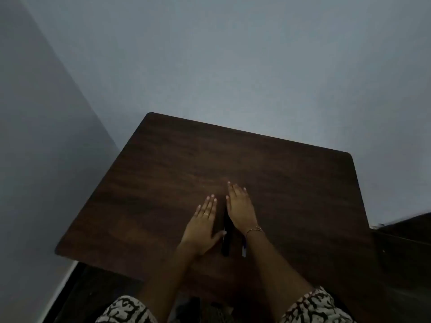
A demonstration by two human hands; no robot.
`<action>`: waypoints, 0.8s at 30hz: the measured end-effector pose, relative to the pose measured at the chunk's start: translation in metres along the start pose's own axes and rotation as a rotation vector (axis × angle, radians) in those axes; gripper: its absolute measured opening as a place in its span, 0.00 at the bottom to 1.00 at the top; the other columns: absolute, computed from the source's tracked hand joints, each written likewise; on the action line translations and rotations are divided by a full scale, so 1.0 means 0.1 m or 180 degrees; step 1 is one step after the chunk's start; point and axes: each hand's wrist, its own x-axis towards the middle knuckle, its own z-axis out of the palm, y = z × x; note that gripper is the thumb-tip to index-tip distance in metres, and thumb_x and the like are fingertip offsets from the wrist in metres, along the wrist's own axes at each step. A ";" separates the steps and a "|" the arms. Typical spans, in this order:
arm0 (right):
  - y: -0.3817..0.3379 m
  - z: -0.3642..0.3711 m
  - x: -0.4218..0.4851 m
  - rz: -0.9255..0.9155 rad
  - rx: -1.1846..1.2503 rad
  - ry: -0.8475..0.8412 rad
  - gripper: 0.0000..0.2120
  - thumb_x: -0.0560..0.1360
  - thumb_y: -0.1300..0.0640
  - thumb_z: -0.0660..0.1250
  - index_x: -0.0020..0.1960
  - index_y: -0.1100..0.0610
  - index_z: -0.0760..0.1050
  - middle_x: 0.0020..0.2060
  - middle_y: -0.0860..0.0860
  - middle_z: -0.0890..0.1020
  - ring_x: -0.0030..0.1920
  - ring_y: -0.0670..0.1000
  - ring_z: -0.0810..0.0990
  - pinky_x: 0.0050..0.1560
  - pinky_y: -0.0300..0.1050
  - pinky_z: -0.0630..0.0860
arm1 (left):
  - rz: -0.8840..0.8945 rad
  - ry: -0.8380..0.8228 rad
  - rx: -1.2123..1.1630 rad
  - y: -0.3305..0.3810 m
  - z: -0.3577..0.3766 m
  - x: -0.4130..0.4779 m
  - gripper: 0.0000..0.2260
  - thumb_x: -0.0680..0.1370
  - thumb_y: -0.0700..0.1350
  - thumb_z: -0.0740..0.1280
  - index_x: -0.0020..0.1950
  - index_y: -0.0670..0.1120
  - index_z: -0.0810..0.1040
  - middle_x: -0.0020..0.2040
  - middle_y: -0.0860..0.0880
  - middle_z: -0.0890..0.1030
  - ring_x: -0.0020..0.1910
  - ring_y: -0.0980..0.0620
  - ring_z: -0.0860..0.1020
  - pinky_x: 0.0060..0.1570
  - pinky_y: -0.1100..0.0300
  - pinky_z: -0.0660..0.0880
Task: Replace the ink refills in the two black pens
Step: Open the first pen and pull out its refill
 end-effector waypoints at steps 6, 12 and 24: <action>0.02 -0.05 -0.04 0.0124 0.0415 -0.0183 0.18 0.79 0.64 0.54 0.68 0.60 0.68 0.61 0.56 0.76 0.61 0.54 0.72 0.65 0.45 0.66 | 0.0423 -0.0506 0.0108 -0.07 0.10 -0.07 0.51 0.68 0.74 0.53 0.74 0.44 0.31 0.76 0.47 0.34 0.74 0.53 0.33 0.75 0.56 0.40; 0.01 -0.03 -0.04 0.0318 0.0374 -0.0308 0.14 0.77 0.63 0.55 0.62 0.62 0.68 0.52 0.61 0.78 0.52 0.59 0.76 0.53 0.51 0.73 | 0.0789 -0.0566 0.0231 -0.10 0.17 -0.09 0.56 0.65 0.75 0.58 0.74 0.43 0.32 0.74 0.49 0.31 0.73 0.53 0.31 0.73 0.57 0.35; 0.00 0.06 -0.07 0.0450 0.0341 -0.0343 0.10 0.77 0.62 0.56 0.58 0.61 0.68 0.51 0.61 0.77 0.49 0.59 0.77 0.49 0.52 0.74 | 0.0806 -0.0496 0.0219 -0.10 0.23 -0.11 0.53 0.68 0.69 0.63 0.74 0.43 0.33 0.74 0.50 0.32 0.73 0.52 0.32 0.72 0.58 0.34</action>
